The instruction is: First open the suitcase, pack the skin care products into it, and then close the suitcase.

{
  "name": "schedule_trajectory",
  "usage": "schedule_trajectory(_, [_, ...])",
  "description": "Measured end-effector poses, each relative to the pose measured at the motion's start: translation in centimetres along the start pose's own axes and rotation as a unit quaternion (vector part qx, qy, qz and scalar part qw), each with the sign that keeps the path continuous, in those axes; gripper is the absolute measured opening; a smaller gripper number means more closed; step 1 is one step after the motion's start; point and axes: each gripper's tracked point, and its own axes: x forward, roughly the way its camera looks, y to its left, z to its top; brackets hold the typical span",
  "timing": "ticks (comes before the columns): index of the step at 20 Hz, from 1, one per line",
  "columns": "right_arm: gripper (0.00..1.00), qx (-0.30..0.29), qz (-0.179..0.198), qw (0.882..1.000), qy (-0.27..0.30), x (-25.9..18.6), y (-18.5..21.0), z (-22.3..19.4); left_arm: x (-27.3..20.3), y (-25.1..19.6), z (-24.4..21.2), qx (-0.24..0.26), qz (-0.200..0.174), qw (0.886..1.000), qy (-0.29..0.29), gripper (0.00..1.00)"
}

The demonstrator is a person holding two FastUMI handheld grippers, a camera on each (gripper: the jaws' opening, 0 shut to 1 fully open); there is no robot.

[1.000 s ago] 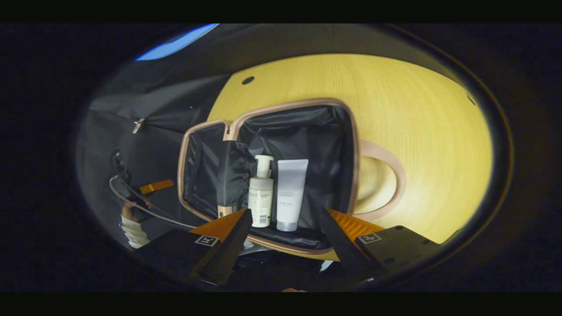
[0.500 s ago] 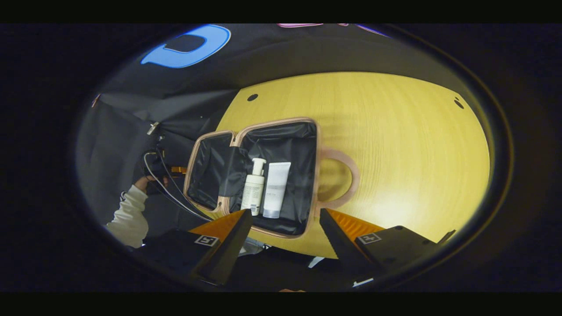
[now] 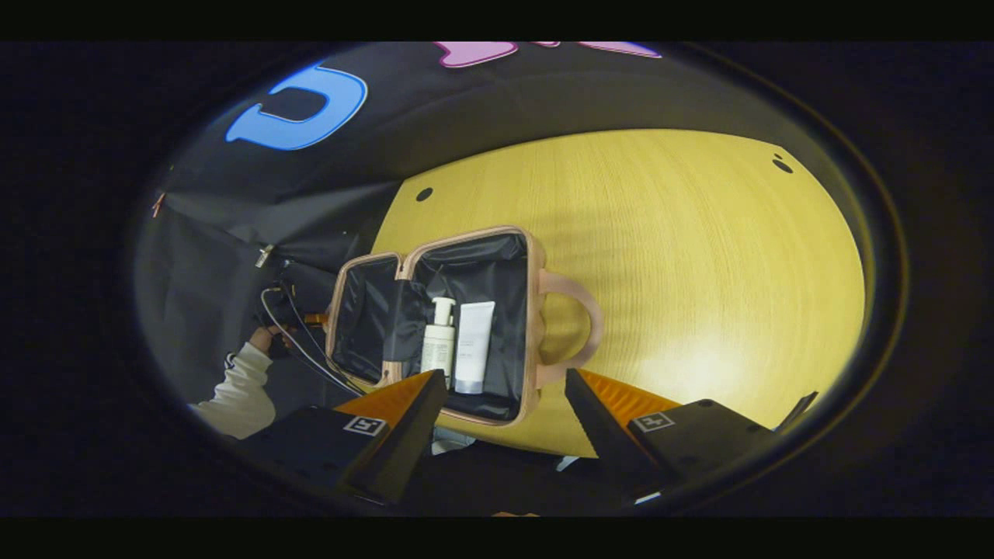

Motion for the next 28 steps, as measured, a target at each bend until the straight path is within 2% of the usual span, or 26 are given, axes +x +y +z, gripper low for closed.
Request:
schedule_trajectory(4, [0.98, 0.003, 0.014, 1.0, -0.008, -0.1, 0.1, 0.4, -6.9, -1.8, 2.1, 0.016, -0.024, 0.998, -0.053, 0.09])
schedule_trajectory(6, [0.98, 0.007, 0.027, 1.0, -0.01, -0.2, 0.2, 0.4, -11.2, -3.5, 3.2, 0.0, -0.057, 0.995, -0.083, 0.12])
schedule_trajectory(7, [0.98, 0.007, 0.031, 0.999, -0.012, -0.5, 0.1, 0.3, -13.5, -4.8, 3.8, -0.012, -0.075, 0.992, -0.1, 0.08])
schedule_trajectory(10, [0.98, 0.003, 0.043, 0.999, -0.021, -1.8, -0.8, 0.0, -19.9, -9.4, 4.9, -0.032, -0.13, 0.981, -0.141, 0.08])
schedule_trajectory(16, [0.98, 0.012, 0.049, 0.998, -0.04, -6.6, -6.0, -0.7, -28.0, -20.3, 4.7, 0.035, -0.145, 0.968, -0.201, 0.07])
schedule_trajectory(18, [0.98, 0.018, 0.043, 0.998, -0.051, -8.3, -8.4, -1.0, -30.0, -25.5, 4.2, 0.061, -0.172, 0.961, -0.209, 0.07])
schedule_trajectory(21, [0.98, 0.028, 0.038, 0.997, -0.067, -10.4, -11.7, -1.2, -31.5, -34.2, 2.9, 0.092, -0.226, 0.945, -0.218, 0.07])
schedule_trajectory(23, [0.98, 0.037, 0.032, 0.996, -0.078, -11.6, -13.7, -1.2, -30.9, -40.1, 1.3, 0.099, -0.273, 0.935, -0.205, 0.07])
schedule_trajectory(24, [0.98, 0.044, 0.031, 0.995, -0.084, -12.4, -14.6, -1.1, -30.4, -43.1, 0.2, 0.1, -0.297, 0.93, -0.191, 0.1])
schedule_trajectory(28, [0.98, 0.073, 0.028, 0.991, -0.105, -15.4, -17.8, -1.1, -25.2, -51.1, -3.9, 0.127, -0.327, 0.925, -0.144, 0.07])
